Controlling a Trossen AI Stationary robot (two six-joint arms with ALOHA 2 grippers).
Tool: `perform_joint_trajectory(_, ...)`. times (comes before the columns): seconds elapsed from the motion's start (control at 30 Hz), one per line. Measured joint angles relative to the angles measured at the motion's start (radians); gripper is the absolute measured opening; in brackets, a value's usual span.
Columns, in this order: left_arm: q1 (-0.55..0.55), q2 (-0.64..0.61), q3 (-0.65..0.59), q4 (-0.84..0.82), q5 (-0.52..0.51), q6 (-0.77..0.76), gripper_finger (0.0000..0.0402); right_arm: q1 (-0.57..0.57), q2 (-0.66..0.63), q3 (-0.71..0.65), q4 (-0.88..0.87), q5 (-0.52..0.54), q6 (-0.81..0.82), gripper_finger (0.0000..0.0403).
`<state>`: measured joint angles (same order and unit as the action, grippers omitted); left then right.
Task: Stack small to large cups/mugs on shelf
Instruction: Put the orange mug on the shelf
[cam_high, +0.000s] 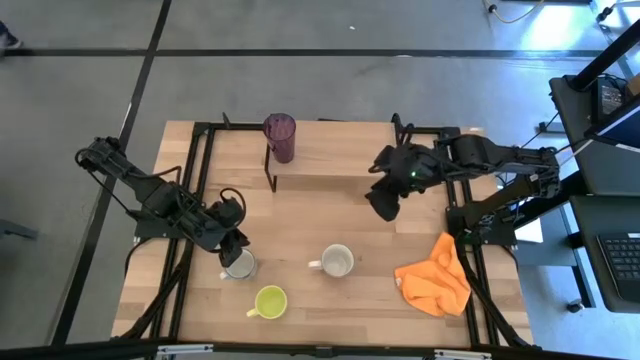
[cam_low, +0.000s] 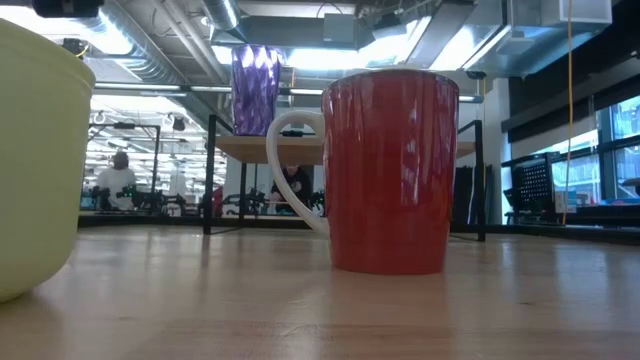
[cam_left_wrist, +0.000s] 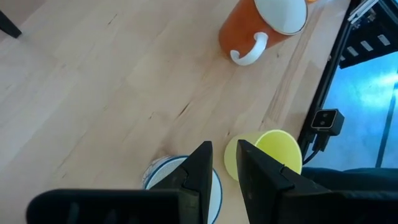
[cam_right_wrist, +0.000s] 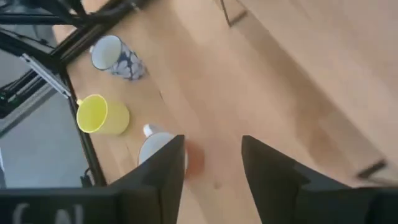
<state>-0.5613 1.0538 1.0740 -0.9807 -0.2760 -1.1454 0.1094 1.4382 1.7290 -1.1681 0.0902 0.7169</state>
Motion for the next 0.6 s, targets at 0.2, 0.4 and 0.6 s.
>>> perform_joint_trajectory(0.2, 0.000, 0.000, 0.000, -0.036, -0.008, 0.003, 0.0067, 0.067, 0.089, 0.000, -0.088, 0.001, 0.094, 0.0169)
perform_joint_trajectory(0.4, 0.000, 0.000, 0.000, -0.036, -0.018, 0.022, 0.0067, 0.093, 0.227, 0.000, -0.110, -0.041, 0.088, 0.0169)
perform_joint_trajectory(0.6, 0.000, 0.000, 0.000, -0.036, -0.018, 0.029, 0.0067, 0.090, 0.327, 0.000, -0.104, -0.072, 0.056, 0.0169)
